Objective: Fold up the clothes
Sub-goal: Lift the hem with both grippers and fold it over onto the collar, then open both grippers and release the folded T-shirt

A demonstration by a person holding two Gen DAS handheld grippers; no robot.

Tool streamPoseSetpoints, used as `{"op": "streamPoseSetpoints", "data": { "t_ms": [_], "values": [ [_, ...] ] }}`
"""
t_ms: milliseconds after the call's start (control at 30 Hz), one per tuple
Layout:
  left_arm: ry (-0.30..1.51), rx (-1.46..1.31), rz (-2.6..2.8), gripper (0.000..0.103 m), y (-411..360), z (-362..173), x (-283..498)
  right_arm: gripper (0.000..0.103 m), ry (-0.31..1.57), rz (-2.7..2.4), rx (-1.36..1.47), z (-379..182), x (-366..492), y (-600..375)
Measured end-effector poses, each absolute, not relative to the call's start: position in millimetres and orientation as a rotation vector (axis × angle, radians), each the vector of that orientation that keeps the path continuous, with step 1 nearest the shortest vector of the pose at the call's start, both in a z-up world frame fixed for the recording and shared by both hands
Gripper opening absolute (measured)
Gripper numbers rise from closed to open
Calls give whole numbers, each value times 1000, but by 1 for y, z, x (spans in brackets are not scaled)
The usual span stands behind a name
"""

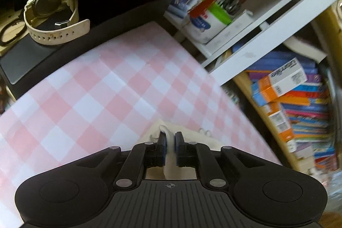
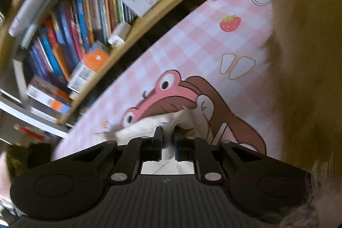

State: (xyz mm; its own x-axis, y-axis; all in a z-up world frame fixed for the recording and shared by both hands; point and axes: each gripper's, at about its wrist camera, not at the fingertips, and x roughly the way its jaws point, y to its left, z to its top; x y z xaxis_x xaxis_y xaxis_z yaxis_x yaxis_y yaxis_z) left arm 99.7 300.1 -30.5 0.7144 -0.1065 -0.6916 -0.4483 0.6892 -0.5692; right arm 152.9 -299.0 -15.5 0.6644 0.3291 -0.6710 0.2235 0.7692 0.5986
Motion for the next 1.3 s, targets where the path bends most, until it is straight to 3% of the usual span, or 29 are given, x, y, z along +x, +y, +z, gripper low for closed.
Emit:
{"op": "streamPoseSetpoints", "data": {
  "t_ms": [33, 100, 133, 167, 300, 400, 533, 667, 1033, 1300],
  "values": [
    [778, -786, 222, 15, 299, -29, 99, 13, 864, 66, 691, -15, 154, -298],
    [778, -726, 248, 26, 295, -19, 95, 42, 846, 77, 619, -10, 151, -292],
    [776, -692, 261, 36, 293, -13, 92, 47, 825, 87, 568, -5, 145, -287],
    [760, -639, 279, 41, 289, -6, 87, 53, 804, 97, 517, 0, 140, -282],
    [654, -414, 286, 40, 254, 24, 59, 64, 717, 135, 315, 21, 118, -261],
    [672, -292, 159, 39, 207, 24, 47, 65, 648, 163, 164, 36, 101, -246],
    [758, -82, 18, 38, 135, 4, 51, 65, 651, 296, -142, 11, 77, -189],
    [804, 114, -95, 34, 85, -13, 60, 63, 698, 325, -161, -12, 78, -163],
    [874, 124, -81, 31, 55, -18, 124, 65, 746, 366, -122, -29, 82, -161],
    [691, 65, 40, 31, 78, 43, 206, 66, 744, 383, -125, -29, 83, -162]
  ]
}}
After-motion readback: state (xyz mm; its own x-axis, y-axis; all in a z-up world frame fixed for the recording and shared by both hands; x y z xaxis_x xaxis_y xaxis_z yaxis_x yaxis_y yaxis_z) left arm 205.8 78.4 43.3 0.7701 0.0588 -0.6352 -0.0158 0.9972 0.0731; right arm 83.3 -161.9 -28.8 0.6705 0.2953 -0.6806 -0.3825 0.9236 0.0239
